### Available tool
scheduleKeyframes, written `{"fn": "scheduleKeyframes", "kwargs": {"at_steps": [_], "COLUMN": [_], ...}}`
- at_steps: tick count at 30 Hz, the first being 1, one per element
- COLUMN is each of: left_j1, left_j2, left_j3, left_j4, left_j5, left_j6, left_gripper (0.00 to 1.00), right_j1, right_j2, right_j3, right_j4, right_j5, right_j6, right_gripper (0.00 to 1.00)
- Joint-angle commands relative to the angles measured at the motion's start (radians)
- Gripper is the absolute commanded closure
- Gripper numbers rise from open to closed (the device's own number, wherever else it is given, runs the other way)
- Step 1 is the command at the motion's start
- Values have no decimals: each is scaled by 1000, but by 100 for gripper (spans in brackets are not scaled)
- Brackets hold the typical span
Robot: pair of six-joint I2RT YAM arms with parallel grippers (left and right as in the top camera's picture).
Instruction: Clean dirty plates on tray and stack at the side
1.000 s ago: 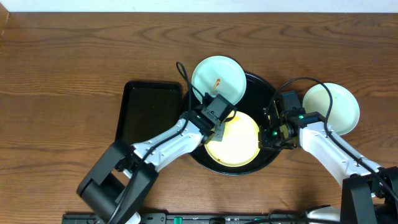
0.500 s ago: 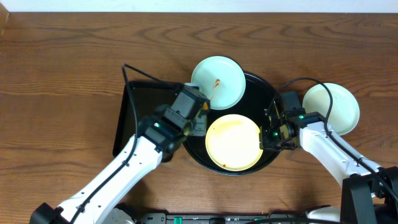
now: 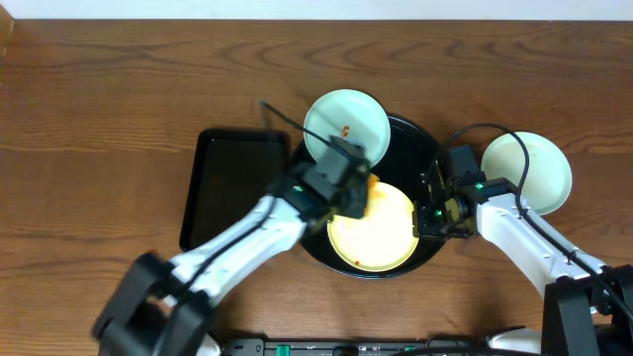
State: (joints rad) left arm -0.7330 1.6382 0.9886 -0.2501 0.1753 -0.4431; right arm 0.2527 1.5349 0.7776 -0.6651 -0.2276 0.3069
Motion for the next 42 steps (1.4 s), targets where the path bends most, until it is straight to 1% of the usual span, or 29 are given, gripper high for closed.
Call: {"fn": "scheduleKeyframes", "kwargs": {"at_steps": [1,2,4,7,8,12,13,17,20,24,27,30,32,33,34,36,37,40,42], "left_j1": [-55,-63,-70,-63,-48,-14,-2,2,2,10,41,88,131,159,206,256,296,337,352], "left_j2": [101,125,171,212,217,205,188,137,61,-55,-134,-175,-185,-185,-181,-175,-167,-153,-142], "left_j3": [-12,-12,-12,-12,-12,-6,3,28,49,50,50,50,50,50,49,46,45,45,45], "left_j4": [47,58,66,48,23,-30,-72,-146,-216,-267,-300,-341,-371,-385,-402,-409,-410,-410,-409], "left_j5": [14,-1,-88,-276,-376,-441,-463,-454,-404,-397,-397,-397,-397,-397,-397,-397,-396,-396,-396], "left_j6": [37,57,85,99,98,98,98,99,98,94,79,79,79,79,73,64,64,64,64], "left_gripper": [93,92,92,92,92,92,92,92,92,92,93,92,92,93,92,92,92,92,92], "right_j1": [0,0,0,0,0,0,0,1,0,0,0,0,0,1,1,1,1,0,0], "right_j2": [-3,-3,-3,-3,-3,-3,-3,-3,-3,-3,-3,-3,-3,-3,-3,-3,-3,-3,-3], "right_j3": [-2,-2,-2,-2,-2,-2,-2,-2,-2,-2,-2,-2,-2,-4,-11,-27,-48,-79,-93], "right_j4": [-4,-4,-4,-5,-8,-8,-9,-9,-12,-16,-16,-16,-19,-19,-14,0,25,79,110], "right_j5": [28,28,28,28,28,28,28,28,28,28,28,28,28,28,28,27,23,-21,-59], "right_j6": [3,3,4,3,3,3,3,3,3,3,3,3,3,3,4,18,37,37,37], "right_gripper": [99,99,99,99,99,99,99,99,99,99,99,97,94,92,82,69,68,71,76]}}
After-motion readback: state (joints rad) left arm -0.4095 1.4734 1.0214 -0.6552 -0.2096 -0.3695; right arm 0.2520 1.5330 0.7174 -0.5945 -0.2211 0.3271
